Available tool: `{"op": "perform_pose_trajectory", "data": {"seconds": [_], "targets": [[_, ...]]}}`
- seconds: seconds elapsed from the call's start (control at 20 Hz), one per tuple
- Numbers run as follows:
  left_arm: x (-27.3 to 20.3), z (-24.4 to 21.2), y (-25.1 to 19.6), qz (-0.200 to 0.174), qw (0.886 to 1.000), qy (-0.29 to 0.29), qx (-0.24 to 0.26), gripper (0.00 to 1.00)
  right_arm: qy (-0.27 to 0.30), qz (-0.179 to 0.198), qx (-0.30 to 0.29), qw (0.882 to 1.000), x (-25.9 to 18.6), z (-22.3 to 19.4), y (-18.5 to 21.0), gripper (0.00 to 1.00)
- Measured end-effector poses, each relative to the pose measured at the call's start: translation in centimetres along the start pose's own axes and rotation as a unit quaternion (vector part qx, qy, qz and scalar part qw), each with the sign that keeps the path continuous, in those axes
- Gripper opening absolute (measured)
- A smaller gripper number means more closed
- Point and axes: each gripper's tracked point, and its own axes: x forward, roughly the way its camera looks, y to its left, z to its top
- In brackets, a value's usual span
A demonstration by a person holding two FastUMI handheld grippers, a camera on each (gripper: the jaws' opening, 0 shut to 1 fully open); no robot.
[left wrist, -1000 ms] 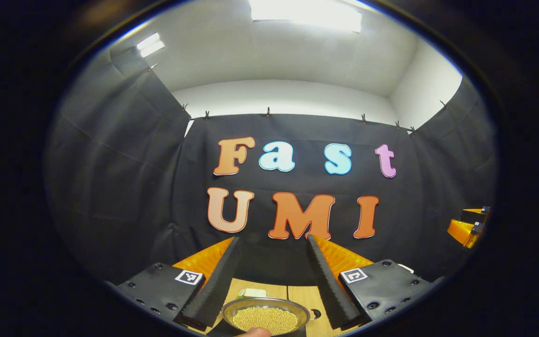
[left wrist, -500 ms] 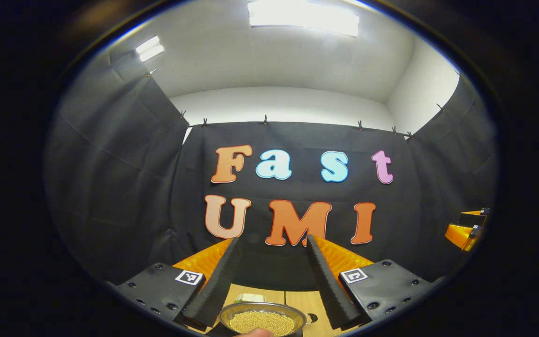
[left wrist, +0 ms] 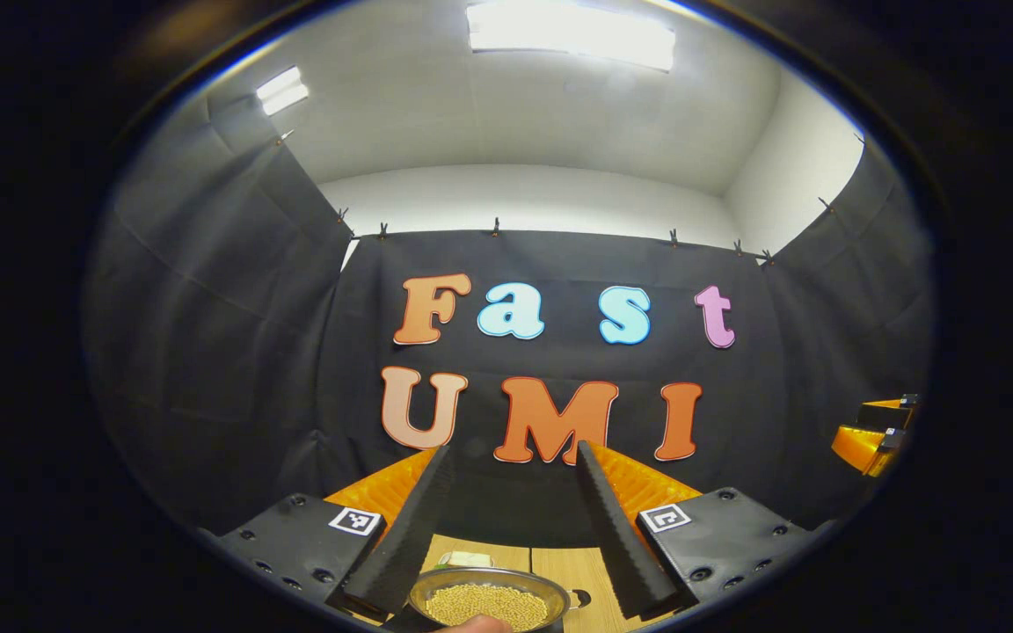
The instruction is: First push the handle of the pot to place it horizontally, then grasp the pot with both hands and set it on the induction cooktop.
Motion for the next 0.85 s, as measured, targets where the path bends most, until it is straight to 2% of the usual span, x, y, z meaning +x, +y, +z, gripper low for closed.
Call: {"op": "perform_pose_trajectory", "data": {"seconds": [0.4,0.6,0.7,0.75,0.8,0.85], "targets": [[-0.17,0.71,-0.09,-0.007,1.0,-0.012,0.019,0.92,-0.002,-0.003,0.004,1.0,-0.22,0.26,-0.53,0.95],[-0.44,0.08,-0.11,-0.008,1.0,-0.008,0.028,0.94,-0.004,-0.005,0.001,1.0,-0.25,0.3,-0.7,0.95],[-0.31,-0.05,-0.17,-0.008,0.999,-0.008,0.03,0.92,-0.003,-0.001,0.001,1.0,-0.37,0.12,-0.42,0.95],[-0.19,-0.02,-0.19,-0.007,0.999,-0.009,0.037,0.94,-0.002,0.0,0.0,1.0,-0.27,0.11,-0.41,0.95],[0.05,-0.03,0.05,-0.001,0.999,-0.011,0.045,0.92,-0.003,-0.002,-0.001,1.0,-0.23,0.08,-0.51,0.95],[0.24,-0.15,0.28,0.005,0.999,-0.011,0.051,0.94,-0.003,-0.002,-0.003,1.0,-0.18,0.08,-0.58,0.95]]}}
